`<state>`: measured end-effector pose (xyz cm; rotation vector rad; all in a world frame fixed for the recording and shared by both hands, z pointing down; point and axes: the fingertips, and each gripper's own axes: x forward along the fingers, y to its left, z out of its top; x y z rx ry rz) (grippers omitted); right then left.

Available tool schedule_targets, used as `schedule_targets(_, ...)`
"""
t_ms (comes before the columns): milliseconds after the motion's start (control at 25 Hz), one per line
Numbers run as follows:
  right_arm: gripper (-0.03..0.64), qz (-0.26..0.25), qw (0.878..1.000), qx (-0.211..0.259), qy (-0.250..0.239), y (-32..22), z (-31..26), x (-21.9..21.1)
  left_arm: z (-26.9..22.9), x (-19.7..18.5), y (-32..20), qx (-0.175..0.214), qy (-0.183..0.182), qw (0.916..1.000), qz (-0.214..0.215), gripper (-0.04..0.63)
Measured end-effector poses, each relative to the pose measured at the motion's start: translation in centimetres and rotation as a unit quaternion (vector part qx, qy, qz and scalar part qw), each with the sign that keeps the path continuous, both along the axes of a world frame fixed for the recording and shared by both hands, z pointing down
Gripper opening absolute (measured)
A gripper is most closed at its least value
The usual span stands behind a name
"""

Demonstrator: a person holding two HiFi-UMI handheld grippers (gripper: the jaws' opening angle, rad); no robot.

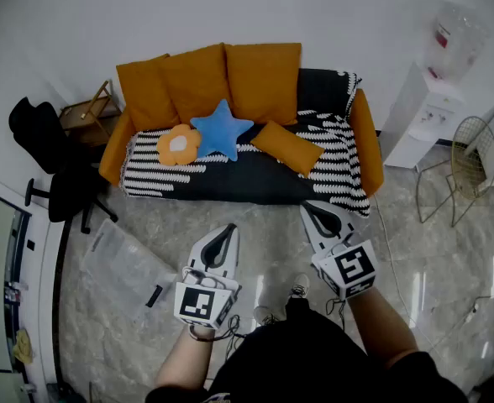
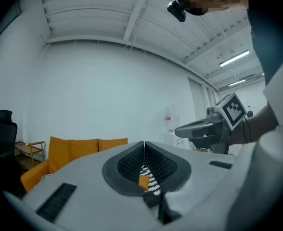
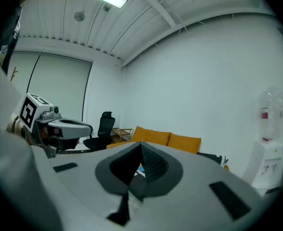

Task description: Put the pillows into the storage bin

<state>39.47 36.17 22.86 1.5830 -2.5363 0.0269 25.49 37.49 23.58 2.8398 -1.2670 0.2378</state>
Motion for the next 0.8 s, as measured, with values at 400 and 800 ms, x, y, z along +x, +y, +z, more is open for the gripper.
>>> schedule_targets(400,0.003,-0.004,1.0,-0.002,-0.016,0.5,-0.2,0.4,-1.0,0.9,0.3,0.029,0.024,0.9993,0.004,0.01)
schedule_targets(800,0.01,0.001,0.999,0.011,-0.04,-0.6,-0.2,2.1,-0.9,1.4,-0.8,0.032,0.031,0.999,-0.008,0.012)
